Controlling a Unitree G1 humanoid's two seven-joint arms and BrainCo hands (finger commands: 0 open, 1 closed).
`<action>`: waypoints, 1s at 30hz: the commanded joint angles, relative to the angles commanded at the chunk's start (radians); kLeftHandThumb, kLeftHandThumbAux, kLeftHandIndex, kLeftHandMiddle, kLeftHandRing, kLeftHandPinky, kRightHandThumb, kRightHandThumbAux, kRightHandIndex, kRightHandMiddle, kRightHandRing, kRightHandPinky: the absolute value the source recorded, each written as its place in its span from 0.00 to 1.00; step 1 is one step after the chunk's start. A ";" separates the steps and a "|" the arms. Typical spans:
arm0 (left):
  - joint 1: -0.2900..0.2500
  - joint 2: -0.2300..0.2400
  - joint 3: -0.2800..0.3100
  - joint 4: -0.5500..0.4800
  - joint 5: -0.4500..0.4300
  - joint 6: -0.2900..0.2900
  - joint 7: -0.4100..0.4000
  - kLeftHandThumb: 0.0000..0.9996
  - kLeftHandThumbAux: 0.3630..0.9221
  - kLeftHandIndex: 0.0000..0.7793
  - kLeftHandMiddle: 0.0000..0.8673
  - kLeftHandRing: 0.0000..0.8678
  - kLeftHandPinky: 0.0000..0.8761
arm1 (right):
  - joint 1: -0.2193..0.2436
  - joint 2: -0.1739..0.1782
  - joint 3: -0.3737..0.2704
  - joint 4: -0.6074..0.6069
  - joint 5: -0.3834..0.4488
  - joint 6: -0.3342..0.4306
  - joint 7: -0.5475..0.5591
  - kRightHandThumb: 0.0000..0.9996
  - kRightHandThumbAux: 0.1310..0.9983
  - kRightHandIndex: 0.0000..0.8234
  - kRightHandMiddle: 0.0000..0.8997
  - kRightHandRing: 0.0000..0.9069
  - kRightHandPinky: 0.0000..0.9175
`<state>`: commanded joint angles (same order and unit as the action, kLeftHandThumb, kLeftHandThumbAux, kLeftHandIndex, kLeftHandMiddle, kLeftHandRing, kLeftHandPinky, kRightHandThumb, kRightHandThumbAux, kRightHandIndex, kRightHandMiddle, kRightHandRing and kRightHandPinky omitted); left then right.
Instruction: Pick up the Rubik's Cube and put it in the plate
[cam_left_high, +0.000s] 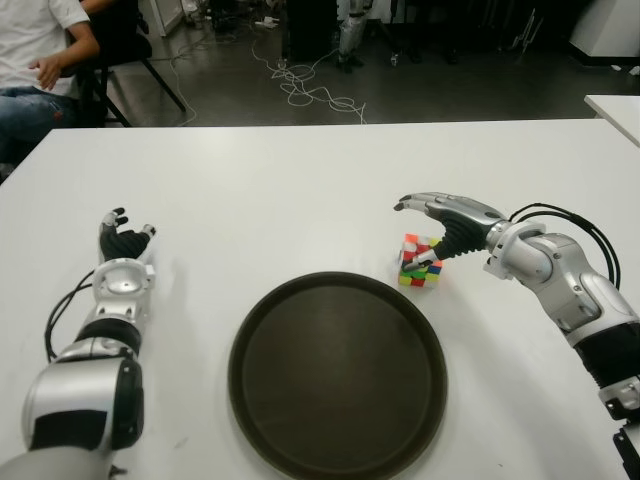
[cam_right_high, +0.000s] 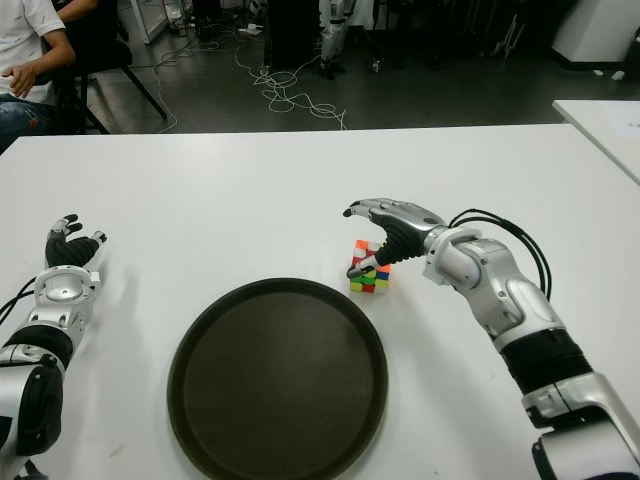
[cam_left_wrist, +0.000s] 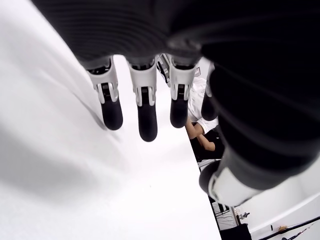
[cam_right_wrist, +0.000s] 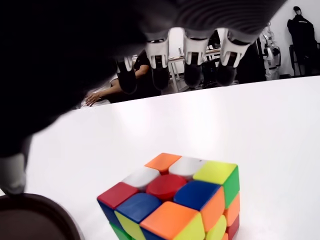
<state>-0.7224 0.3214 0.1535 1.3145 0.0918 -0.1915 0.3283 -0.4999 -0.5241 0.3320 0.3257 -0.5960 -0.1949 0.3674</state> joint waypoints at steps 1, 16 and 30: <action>0.000 0.000 0.000 0.000 0.000 -0.001 0.000 0.11 0.70 0.17 0.18 0.18 0.16 | 0.000 0.001 0.001 -0.001 0.000 0.005 0.001 0.00 0.40 0.00 0.00 0.00 0.00; 0.002 0.002 0.000 0.002 0.000 0.000 -0.005 0.13 0.69 0.15 0.16 0.17 0.16 | 0.002 0.012 0.004 0.002 0.003 0.020 -0.009 0.00 0.42 0.00 0.00 0.00 0.00; -0.001 0.003 -0.005 0.000 0.002 0.001 0.000 0.11 0.75 0.13 0.17 0.20 0.21 | 0.009 0.015 0.015 -0.015 -0.002 0.056 0.002 0.00 0.44 0.00 0.00 0.00 0.00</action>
<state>-0.7237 0.3246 0.1489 1.3146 0.0941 -0.1904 0.3283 -0.4911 -0.5087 0.3470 0.3111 -0.5983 -0.1388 0.3693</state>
